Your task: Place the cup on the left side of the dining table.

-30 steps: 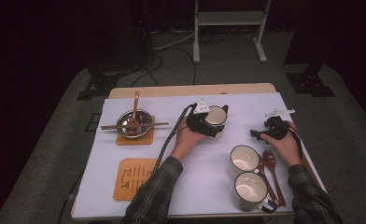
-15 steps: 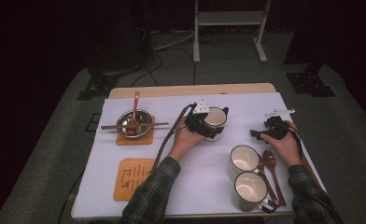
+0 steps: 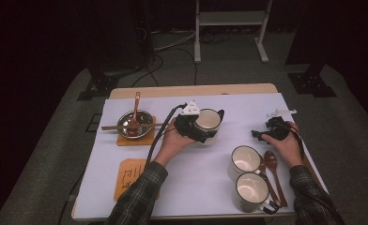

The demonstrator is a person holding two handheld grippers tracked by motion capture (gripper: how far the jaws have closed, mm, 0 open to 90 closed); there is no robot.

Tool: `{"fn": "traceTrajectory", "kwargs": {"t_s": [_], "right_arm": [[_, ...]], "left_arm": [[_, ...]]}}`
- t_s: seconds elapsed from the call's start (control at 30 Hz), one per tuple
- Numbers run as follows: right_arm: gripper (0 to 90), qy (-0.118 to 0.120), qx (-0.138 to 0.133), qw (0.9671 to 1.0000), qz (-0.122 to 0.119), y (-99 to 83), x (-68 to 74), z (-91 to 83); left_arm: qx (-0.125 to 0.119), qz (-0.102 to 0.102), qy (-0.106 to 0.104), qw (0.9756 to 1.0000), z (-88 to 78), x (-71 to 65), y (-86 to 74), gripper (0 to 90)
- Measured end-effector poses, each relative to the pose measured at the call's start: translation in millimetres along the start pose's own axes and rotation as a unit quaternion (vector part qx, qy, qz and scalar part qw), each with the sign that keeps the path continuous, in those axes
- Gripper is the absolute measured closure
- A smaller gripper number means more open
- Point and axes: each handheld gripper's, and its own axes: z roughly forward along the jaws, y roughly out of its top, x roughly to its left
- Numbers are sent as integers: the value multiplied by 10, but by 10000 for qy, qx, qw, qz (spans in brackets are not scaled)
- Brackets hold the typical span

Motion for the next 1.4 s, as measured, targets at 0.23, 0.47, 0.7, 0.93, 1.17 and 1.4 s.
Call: {"fn": "traceTrajectory", "kwargs": {"t_s": [0.23, 0.47, 0.7, 0.93, 1.17, 1.4], "right_arm": [[170, -1, 4, 10000, 1, 0, 1, -1], [170, -2, 2, 10000, -1, 0, 1, 0], [170, -1, 2, 10000, 2, 0, 1, 0], [170, -3, 1, 10000, 4, 0, 2, 0], [170, -4, -3, 10000, -7, 0, 2, 0], [170, -4, 1, 10000, -1, -1, 3, 0]], "left_arm": [[-71, 33, 45, 10000, -296, -35, -63, 32], [-95, -6, 190, 9998, -565, 9, -227, 33], [-66, -34, 295, 9995, -728, 69, -381, 32], [-31, -128, 441, 9989, -911, 182, -581, 33], [-35, -203, 572, 9982, -978, 279, -729, 33], [85, -247, 634, 9976, -947, 364, -867, 33]]}}
